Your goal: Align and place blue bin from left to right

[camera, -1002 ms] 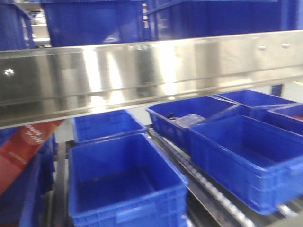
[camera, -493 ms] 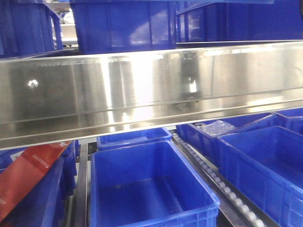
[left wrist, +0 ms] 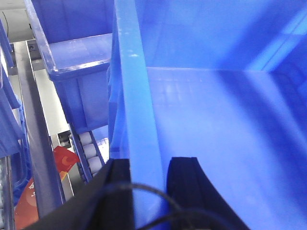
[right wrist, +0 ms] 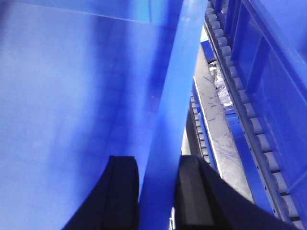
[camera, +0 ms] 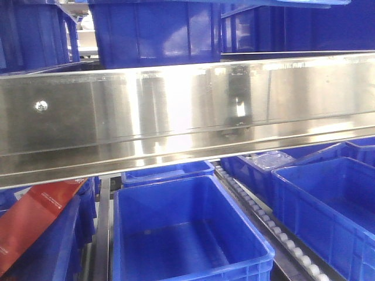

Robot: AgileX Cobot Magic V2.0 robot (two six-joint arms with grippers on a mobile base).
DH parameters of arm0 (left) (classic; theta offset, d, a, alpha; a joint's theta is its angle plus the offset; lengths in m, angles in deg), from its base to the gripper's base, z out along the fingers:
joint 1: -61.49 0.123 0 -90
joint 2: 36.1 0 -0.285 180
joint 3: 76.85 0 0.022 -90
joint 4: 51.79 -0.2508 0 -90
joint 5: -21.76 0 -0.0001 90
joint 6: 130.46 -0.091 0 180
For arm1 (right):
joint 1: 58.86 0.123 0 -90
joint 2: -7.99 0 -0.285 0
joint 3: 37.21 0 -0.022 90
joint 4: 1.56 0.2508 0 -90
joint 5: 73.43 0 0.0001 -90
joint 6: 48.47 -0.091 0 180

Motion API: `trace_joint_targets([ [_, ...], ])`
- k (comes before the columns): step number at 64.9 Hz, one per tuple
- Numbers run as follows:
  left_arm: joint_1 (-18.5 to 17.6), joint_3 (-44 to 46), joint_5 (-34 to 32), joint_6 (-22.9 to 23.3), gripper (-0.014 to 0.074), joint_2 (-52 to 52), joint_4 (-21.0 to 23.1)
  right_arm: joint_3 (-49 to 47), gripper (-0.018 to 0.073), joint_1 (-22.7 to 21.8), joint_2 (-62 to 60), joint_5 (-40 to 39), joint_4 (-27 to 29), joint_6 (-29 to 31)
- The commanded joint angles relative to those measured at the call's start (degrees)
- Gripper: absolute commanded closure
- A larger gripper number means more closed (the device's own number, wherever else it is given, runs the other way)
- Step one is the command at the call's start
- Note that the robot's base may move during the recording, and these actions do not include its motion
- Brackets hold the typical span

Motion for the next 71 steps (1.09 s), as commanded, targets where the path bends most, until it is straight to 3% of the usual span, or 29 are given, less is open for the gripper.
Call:
trace_joint_targets([
  [1, -0.01, 0.93, -7.13, -0.60, 0.0708, -1.53, -0.05, -1.05, 0.0626, 0.09, -1.16, -4.04, 0.59, 2.07],
  [71, -0.01, 0.93, -7.22, -0.60, 0.0708, -1.53, -0.05, -1.05, 0.0626, 0.09, -1.16, -3.92, 0.59, 2.07],
])
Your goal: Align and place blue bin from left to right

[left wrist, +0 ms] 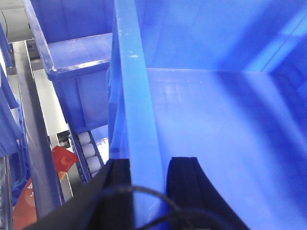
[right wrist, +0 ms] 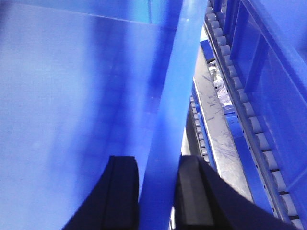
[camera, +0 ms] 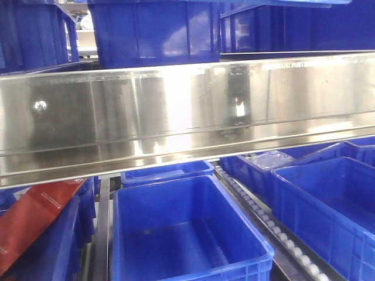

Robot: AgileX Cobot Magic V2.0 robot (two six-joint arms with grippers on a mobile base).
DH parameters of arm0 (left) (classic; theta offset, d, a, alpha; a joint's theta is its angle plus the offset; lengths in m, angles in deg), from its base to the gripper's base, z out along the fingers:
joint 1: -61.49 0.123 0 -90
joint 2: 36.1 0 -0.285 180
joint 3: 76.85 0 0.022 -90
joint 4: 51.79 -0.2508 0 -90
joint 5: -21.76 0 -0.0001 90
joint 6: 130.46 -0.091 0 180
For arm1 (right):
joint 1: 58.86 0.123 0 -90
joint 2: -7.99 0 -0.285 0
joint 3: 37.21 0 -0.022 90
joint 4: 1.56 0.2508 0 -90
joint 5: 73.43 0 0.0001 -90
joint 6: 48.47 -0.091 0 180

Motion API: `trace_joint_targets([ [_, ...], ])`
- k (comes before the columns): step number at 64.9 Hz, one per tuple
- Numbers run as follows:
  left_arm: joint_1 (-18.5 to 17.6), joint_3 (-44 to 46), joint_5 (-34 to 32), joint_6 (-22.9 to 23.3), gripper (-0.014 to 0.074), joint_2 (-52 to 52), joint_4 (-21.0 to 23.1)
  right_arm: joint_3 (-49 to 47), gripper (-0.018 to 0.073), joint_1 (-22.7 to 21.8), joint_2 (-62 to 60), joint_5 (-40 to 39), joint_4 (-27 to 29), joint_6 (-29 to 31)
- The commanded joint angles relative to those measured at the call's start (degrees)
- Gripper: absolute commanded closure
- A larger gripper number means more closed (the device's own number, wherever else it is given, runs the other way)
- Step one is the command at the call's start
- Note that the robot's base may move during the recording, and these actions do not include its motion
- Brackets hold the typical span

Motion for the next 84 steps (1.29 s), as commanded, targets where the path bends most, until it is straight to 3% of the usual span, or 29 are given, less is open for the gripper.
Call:
trace_joint_targets([
  [1, -0.01, 0.93, -7.26, -0.71, 0.0708, -1.53, -0.16, -1.05, 0.0626, 0.09, -1.16, -3.92, 0.59, 2.07],
  [8, -0.01, 0.93, -7.59, -0.71, 0.0708, -1.53, 0.41, -1.05, 0.0626, 0.09, -1.16, -4.84, 0.59, 2.07],
  [24, -0.13, 0.93, -7.32, -0.66, 0.0708, -0.90, 6.67, -1.05, 0.0626, -0.18, -0.21, -10.01, 0.59, 2.07],
  [49, -0.13, 0.82, 0.50, -0.40, 0.0708, 3.85, 6.14, -1.05, 0.0626, -0.18, 6.20, -13.44, 0.59, 5.30],
  [71, -0.13, 0.82, 1.45, 1.00, 0.0705, 8.29, 6.40, -1.05, 0.0626, -2.71, 10.18, -17.30, 0.59, 5.88],
  [77, -0.13, 0.82, 1.84, 1.00, 0.0640, 8.81, 6.28, -1.05, 0.0624, -2.95, 11.11, -16.64, 0.59, 6.20],
  [84, -0.13, 0.82, 2.31, 1.00, 0.0467, 8.90, 6.28, -1.05, 0.0603, -2.95, 12.26, -14.51, 0.59, 6.88],
])
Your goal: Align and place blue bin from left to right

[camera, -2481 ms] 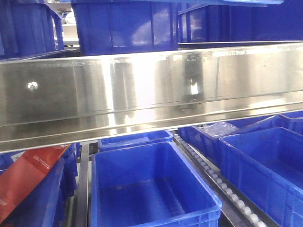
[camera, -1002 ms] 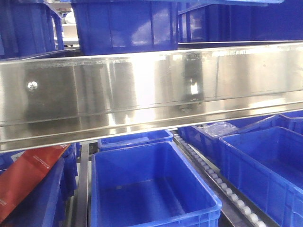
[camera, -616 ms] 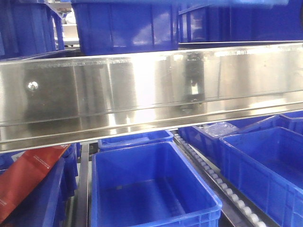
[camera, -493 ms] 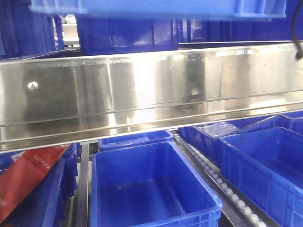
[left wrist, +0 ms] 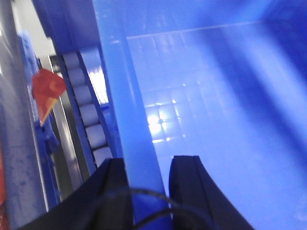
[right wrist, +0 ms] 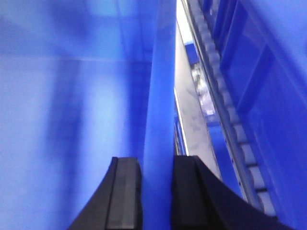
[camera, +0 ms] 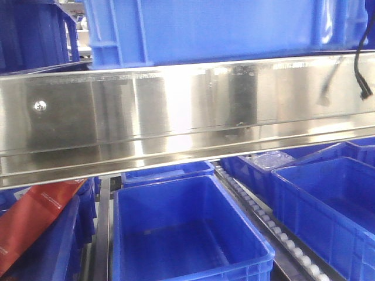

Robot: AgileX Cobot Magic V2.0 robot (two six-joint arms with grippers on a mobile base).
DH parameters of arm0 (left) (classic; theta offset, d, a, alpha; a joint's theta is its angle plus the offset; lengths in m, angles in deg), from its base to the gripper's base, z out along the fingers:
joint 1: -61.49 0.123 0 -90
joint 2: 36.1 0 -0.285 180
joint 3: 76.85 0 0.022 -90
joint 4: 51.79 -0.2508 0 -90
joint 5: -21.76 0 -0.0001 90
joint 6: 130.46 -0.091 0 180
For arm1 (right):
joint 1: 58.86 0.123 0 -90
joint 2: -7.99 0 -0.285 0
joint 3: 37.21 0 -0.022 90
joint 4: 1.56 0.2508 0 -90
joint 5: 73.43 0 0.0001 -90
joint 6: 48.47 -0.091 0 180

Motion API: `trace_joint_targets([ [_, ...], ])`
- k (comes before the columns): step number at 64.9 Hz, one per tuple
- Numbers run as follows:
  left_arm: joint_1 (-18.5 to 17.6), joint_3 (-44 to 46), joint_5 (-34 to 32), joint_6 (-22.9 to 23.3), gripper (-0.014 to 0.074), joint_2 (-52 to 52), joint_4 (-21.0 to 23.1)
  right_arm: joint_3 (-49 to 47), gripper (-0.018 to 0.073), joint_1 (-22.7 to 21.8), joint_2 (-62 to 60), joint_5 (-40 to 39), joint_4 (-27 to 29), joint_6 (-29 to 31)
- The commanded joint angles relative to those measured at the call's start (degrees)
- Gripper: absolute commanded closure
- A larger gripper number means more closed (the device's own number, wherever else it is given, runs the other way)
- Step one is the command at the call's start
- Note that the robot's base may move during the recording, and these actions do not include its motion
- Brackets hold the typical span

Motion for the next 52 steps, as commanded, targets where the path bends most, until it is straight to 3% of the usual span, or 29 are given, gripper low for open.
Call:
trace_joint_targets([
  [1, -0.81, 0.92, -3.56, -1.45, 0.0423, -1.49, 2.13, -1.05, 0.0596, 0.06, -0.19, -3.71, 1.60, 1.38],
  [6, -0.81, 0.92, -3.59, -1.45, 0.0258, -1.49, 2.04, -1.05, 0.0492, 0.06, 0.21, -2.52, 1.60, 1.38],
  [15, -0.81, 0.92, -3.21, -1.45, 0.0015, -1.49, 1.56, -1.05, 0.0123, 0.06, 0.21, -2.13, 1.60, 1.38],
  [20, -0.81, 0.92, -3.21, -1.45, -0.0015, -1.49, 1.56, -1.05, -0.0020, 0.06, 0.00, -2.05, 1.60, 1.38],
  [40, -0.81, 1.03, -1.84, -1.86, -0.0003, -5.89, 1.56, -1.05, 0.0032, 0.06, -4.82, -1.45, 1.60, 1.17],
  [46, -0.81, 1.03, 0.36, -2.03, 0.0037, -8.42, 1.56, -1.05, 0.0185, 0.06, -7.46, -0.27, 1.60, 1.17],
  [52, -0.81, 1.03, 2.34, -3.70, 0.0189, -10.77, 1.56, -1.05, 0.0415, 0.06, -10.31, 1.47, 1.60, 1.17],
])
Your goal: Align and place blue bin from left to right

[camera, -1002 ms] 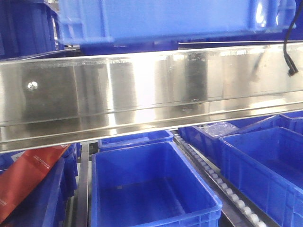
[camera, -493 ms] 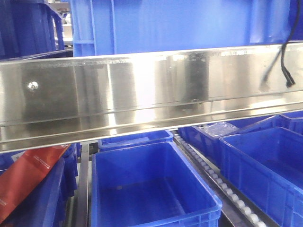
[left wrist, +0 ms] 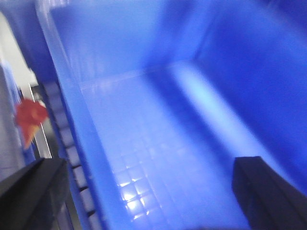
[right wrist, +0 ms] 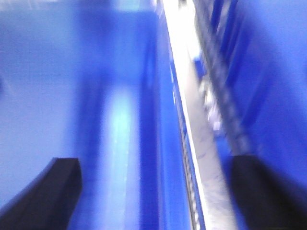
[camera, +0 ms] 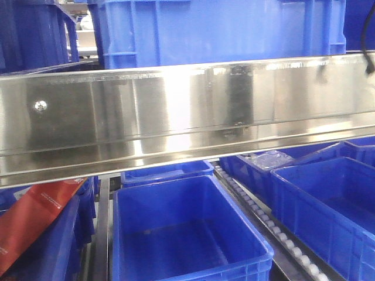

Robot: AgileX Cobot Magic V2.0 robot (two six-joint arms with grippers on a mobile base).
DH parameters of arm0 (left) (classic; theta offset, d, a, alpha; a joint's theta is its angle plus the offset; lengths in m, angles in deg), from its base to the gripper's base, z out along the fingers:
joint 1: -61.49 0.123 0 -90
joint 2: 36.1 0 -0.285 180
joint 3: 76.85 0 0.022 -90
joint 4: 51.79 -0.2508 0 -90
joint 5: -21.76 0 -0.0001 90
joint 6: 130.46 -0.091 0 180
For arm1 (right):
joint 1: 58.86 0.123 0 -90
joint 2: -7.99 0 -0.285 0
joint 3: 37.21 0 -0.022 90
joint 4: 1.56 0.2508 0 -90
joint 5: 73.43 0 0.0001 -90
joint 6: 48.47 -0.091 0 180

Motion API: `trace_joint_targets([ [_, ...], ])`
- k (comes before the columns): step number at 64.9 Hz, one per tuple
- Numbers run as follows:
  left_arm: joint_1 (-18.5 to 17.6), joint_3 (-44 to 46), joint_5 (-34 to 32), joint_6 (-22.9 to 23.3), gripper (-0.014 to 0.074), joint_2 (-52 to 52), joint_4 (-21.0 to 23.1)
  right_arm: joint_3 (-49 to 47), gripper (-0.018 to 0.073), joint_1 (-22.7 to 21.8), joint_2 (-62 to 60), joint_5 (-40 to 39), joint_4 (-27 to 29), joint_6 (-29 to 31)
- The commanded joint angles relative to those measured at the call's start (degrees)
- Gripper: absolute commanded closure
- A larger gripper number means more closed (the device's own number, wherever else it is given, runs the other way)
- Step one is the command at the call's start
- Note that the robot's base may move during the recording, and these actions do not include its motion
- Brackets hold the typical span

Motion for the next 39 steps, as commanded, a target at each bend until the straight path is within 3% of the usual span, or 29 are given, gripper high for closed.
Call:
trace_joint_targets([
  [1, -0.21, 0.46, 1.87, -1.78, 0.0220, -2.99, 0.25, -0.55, 0.0472, -0.02, -3.36, 0.90, -0.06, 0.57],
  [6, -0.21, 0.46, 3.56, -4.21, 0.0437, -4.74, 0.25, -0.55, 0.0652, -0.02, -5.11, 2.41, -0.06, 0.45],
  [12, -0.21, 0.46, 3.56, -5.98, 0.0713, -5.94, 0.25, -0.44, 0.0626, -0.02, -6.67, 4.64, -0.06, -0.41],
  [26, -0.21, -1.23, 3.56, -6.27, 0.0708, -7.90, 0.35, 2.77, 0.0629, 0.11, -9.69, 5.93, -0.06, -0.41],
  [39, -0.21, -9.96, 1.06, -6.27, 0.0708, -14.05, 0.25, 18.42, 0.0629, 0.11, -17.41, -2.73, -0.06, -0.41],
])
